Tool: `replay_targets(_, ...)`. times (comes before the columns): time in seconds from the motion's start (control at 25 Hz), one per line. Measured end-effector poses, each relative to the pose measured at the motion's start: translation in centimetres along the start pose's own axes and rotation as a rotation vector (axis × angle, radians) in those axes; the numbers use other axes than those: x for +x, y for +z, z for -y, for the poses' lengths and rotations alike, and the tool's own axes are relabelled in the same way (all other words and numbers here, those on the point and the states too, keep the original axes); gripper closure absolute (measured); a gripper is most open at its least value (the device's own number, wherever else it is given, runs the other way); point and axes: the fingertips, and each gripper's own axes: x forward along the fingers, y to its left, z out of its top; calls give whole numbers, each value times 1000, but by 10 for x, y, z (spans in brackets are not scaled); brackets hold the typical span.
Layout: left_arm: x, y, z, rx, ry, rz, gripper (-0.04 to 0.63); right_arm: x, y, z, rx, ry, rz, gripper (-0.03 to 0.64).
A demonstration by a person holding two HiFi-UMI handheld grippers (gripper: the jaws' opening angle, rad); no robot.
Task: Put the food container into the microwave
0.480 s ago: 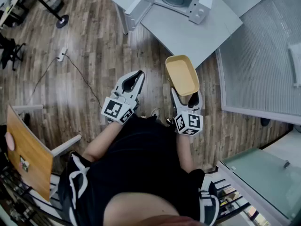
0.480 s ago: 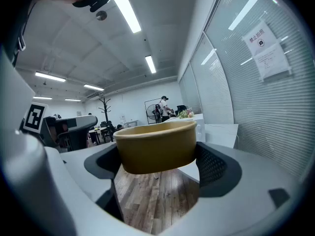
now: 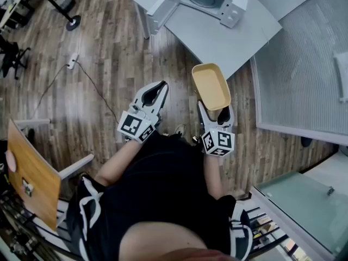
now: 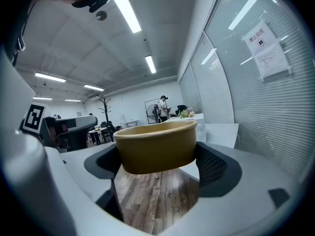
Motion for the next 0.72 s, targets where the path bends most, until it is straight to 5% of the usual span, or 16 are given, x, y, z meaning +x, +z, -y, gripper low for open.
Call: replay_targets(0.72,-35,8,-58,-19,-34,-24,552,36,-3,-45,50,-46,15,129)
